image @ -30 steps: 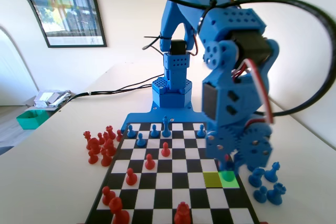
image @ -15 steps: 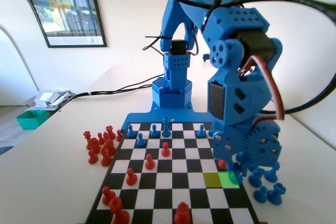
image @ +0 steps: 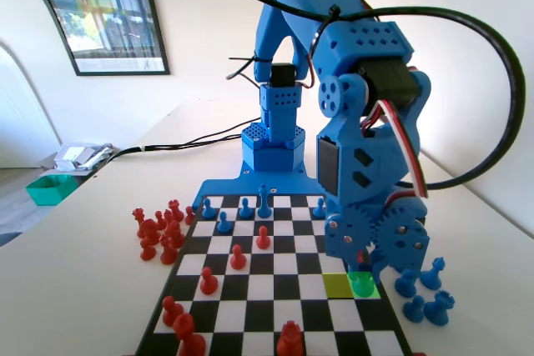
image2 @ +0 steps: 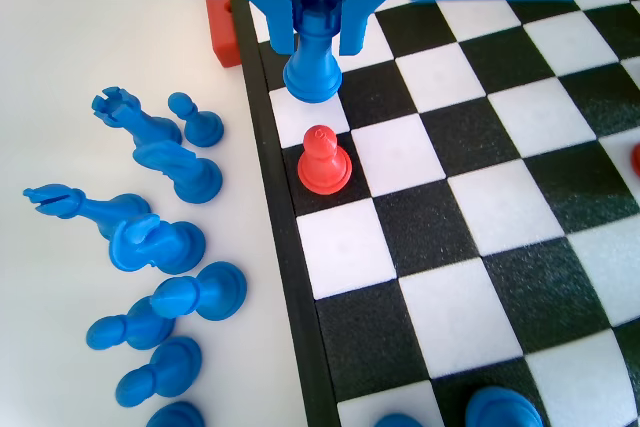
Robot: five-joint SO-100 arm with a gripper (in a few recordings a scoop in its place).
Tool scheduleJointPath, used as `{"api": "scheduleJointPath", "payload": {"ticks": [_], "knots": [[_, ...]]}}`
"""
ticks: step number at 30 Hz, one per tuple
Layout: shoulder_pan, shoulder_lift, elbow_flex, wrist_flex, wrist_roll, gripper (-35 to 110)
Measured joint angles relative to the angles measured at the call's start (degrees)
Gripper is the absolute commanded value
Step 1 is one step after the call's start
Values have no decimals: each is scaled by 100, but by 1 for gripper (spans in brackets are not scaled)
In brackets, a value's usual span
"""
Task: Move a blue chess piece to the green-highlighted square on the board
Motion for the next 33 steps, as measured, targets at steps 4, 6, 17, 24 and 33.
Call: {"api": "scheduleJointPath", "payload": {"ticks": [4,6,17,24,33], "knots": [[-26,0,26,-26,-35,1],[-18,0,88,-62,-35,1],[-105,-26,105,-88,-35,1],[-105,-79,105,-88,-35,3],[-114,-79,105,-88,-35,17]]}}
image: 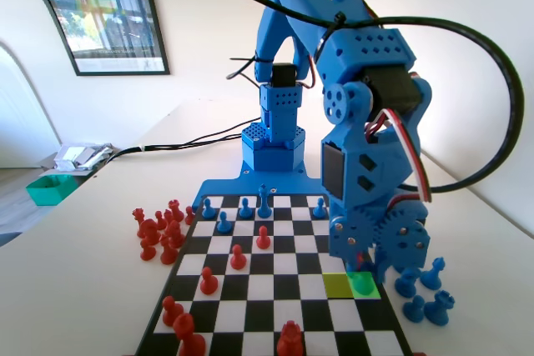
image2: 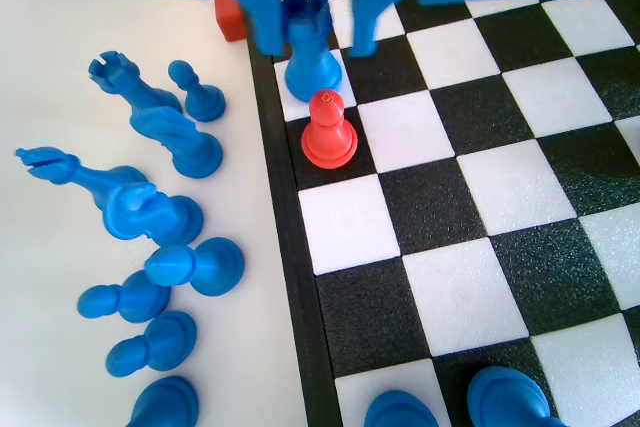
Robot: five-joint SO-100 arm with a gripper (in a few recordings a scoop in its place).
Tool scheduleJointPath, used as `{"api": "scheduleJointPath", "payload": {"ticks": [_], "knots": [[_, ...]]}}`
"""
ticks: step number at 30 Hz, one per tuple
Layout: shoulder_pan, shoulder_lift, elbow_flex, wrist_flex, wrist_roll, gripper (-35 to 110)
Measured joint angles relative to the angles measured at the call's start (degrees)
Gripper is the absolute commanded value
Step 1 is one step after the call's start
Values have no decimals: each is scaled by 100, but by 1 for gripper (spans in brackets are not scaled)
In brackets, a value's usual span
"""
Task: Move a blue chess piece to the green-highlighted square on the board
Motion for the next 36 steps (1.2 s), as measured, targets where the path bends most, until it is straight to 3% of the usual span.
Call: {"api": "scheduleJointPath", "payload": {"ticks": [13,25,36], "knots": [[237,123,-35,62,141,13],[527,1213,-1266,1433,396,1],[703,3076,-1090,2795,-1055,1]]}}
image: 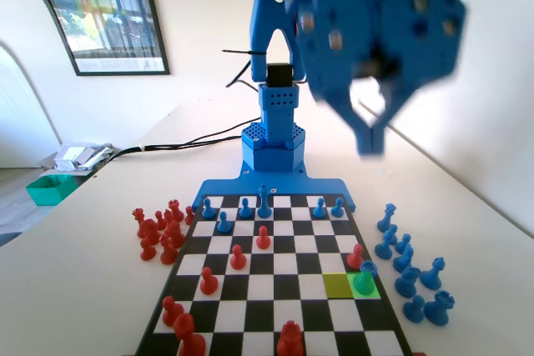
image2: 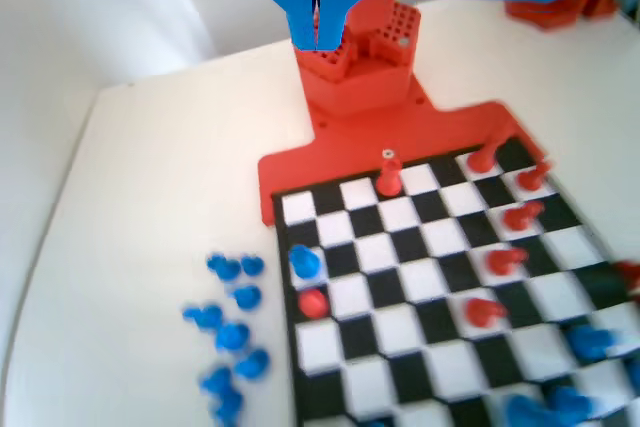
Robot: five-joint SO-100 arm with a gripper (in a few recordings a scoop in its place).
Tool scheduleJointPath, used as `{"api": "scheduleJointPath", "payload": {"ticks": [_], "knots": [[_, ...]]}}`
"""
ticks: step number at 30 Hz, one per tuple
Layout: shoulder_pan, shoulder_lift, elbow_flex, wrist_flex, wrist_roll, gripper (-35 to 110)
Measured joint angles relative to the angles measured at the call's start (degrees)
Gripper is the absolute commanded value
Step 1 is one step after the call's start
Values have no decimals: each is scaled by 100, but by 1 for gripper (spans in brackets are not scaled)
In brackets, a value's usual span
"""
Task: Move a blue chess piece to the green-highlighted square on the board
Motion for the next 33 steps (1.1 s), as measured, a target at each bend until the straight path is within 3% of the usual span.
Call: {"api": "scheduleJointPath", "payload": {"ticks": [15,33], "knots": [[229,3727,1002,2285,-2136,1],[615,6715,3155,2391,-2830,1]]}}
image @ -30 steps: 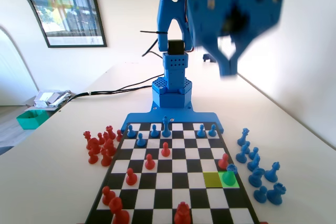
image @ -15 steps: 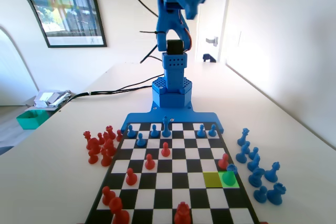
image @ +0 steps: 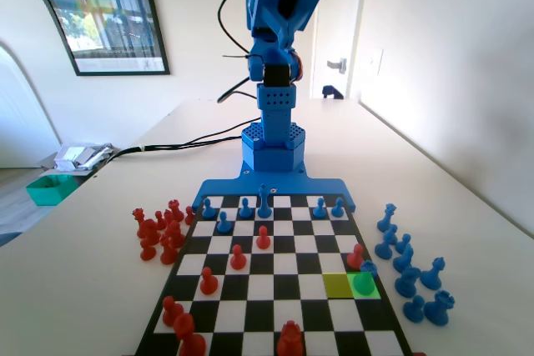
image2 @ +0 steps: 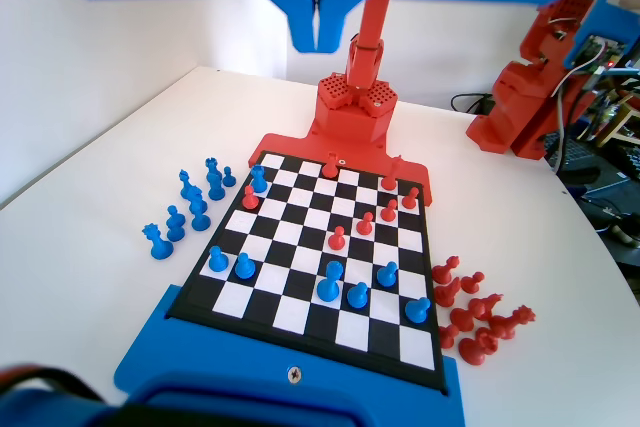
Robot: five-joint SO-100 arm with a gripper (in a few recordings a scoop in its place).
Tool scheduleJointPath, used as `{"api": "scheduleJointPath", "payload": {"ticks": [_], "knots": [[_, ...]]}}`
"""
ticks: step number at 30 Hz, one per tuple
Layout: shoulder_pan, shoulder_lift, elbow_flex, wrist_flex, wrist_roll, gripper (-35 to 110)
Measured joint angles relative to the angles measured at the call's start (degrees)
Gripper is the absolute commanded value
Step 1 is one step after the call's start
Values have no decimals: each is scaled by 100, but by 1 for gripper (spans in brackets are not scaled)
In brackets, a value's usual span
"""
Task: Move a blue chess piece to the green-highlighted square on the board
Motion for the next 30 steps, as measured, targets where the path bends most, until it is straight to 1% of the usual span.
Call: {"api": "scheduleJointPath", "payload": {"ticks": [11,30], "knots": [[167,562,220,-132,0,1],[554,896,220,-229,0,1]]}}
